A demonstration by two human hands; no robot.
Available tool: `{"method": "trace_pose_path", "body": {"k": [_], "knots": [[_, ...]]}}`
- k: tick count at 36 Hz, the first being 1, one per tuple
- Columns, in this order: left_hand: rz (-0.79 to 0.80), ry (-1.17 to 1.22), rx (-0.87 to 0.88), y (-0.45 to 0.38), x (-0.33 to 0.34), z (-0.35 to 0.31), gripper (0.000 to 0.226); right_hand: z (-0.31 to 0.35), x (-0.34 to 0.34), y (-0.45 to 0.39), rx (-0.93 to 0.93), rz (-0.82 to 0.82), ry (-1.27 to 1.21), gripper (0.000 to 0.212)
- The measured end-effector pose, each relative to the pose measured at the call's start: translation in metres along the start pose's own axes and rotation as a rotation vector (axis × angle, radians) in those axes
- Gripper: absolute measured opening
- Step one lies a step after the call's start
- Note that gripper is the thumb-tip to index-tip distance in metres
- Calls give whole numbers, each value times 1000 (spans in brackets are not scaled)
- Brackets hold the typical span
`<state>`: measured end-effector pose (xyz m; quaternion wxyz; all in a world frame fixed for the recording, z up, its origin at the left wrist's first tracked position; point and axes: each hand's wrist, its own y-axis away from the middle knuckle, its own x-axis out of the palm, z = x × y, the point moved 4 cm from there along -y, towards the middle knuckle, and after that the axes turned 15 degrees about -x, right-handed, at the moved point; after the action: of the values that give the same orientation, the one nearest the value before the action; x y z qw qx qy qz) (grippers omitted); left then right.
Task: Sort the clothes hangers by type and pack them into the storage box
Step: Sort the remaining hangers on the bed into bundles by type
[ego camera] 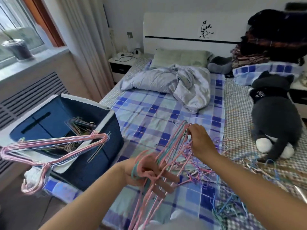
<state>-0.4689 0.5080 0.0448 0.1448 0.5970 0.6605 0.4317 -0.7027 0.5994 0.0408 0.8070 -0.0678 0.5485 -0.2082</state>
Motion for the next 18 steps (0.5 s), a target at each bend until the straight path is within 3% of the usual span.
{"method": "trace_pose_path", "body": {"k": [2, 4, 6, 10, 13, 15, 18], "knots": [[148, 17, 8, 0, 3, 4, 58, 4, 3, 4, 69, -20, 73, 30], [278, -44, 12, 1, 9, 3, 31, 4, 8, 7, 154, -34, 123, 24], [305, -16, -57, 1, 9, 5, 20, -1, 16, 9, 322, -36, 104, 23], [247, 44, -99, -2, -15, 14, 11, -13, 33, 12, 775, -84, -388, 30], [157, 85, -164, -10, -37, 39, 26, -18, 46, 30, 906, -60, -536, 15], [115, 157, -258, -17, -52, 62, 35, -28, 64, 58, 964, -19, -514, 31], [47, 226, -314, -23, -70, 93, 55, -31, 106, 112, 1080, 280, -464, 27]]}}
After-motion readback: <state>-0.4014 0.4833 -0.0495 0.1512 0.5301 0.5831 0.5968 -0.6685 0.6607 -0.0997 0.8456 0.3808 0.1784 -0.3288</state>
